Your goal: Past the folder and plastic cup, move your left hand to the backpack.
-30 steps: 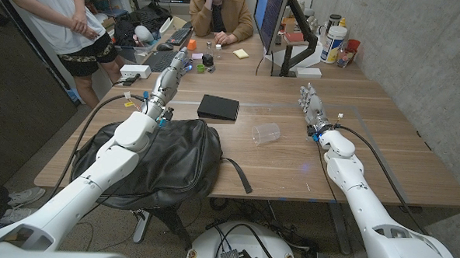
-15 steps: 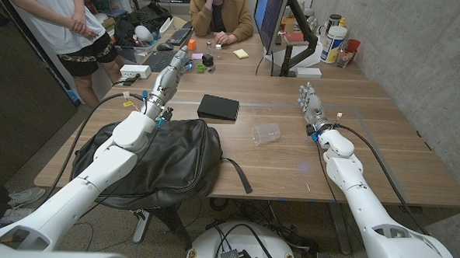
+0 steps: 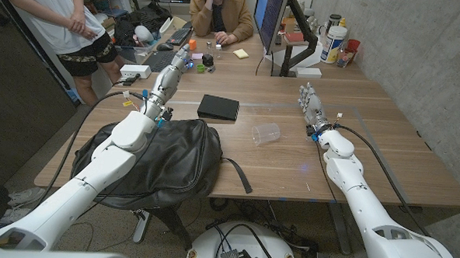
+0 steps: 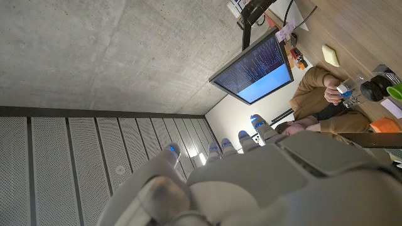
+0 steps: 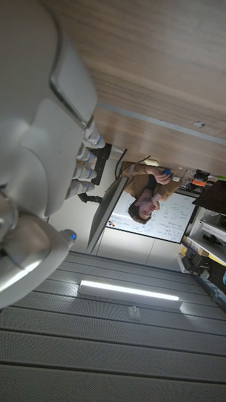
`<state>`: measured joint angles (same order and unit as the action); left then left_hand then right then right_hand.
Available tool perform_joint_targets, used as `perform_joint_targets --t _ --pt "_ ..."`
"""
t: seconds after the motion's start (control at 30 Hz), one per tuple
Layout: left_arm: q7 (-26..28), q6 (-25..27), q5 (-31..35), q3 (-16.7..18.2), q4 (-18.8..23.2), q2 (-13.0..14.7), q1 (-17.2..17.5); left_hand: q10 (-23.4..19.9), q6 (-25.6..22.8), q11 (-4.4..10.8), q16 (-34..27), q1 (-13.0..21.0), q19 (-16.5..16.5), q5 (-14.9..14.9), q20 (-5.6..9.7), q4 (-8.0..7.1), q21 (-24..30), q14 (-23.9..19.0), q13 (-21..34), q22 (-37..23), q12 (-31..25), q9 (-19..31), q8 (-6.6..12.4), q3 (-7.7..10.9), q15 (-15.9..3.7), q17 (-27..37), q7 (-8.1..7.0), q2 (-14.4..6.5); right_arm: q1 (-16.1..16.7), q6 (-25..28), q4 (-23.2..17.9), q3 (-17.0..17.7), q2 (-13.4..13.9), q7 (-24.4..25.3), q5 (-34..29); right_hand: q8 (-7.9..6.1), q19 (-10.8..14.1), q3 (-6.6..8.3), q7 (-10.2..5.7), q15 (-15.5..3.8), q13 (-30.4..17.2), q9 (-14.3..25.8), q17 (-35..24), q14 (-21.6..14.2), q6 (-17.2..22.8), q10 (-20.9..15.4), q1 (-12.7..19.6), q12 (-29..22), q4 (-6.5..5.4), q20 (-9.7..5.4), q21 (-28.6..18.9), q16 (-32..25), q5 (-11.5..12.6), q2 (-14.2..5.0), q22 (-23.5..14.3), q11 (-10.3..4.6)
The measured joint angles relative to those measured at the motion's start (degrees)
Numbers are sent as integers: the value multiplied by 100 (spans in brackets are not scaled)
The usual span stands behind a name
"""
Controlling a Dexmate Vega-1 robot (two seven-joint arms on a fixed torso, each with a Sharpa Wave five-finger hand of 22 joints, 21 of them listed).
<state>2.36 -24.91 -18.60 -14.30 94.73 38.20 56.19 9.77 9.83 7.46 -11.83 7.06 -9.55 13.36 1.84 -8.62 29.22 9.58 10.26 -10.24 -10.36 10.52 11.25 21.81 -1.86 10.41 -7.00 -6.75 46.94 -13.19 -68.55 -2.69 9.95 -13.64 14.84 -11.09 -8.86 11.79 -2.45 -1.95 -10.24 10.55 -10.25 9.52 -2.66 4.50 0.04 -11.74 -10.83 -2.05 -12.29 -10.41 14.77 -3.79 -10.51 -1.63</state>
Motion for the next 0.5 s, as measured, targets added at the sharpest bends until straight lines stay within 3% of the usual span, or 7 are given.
perform_joint_targets --t 0.1,0.5 --pt "30 0 64 16 44 18 27 0 0 0 0 8 0 0 0 0 0 0 0 0 0 0 0 0 0 0 -61 -5 0 0 0 -5 1 0 0 0 0 0 0 0 0 0 0 0 0 0 0 0 0 0 0 0 0 0 0 0" --pt "138 28 333 66 191 66 97 0 0 0 0 38 0 0 0 24 -22 0 0 0 -25 0 0 24 0 0 -60 -35 -30 -12 63 -17 7 -21 -2 0 0 0 0 0 0 -1 0 0 0 0 0 0 0 0 0 0 0 0 0 0"
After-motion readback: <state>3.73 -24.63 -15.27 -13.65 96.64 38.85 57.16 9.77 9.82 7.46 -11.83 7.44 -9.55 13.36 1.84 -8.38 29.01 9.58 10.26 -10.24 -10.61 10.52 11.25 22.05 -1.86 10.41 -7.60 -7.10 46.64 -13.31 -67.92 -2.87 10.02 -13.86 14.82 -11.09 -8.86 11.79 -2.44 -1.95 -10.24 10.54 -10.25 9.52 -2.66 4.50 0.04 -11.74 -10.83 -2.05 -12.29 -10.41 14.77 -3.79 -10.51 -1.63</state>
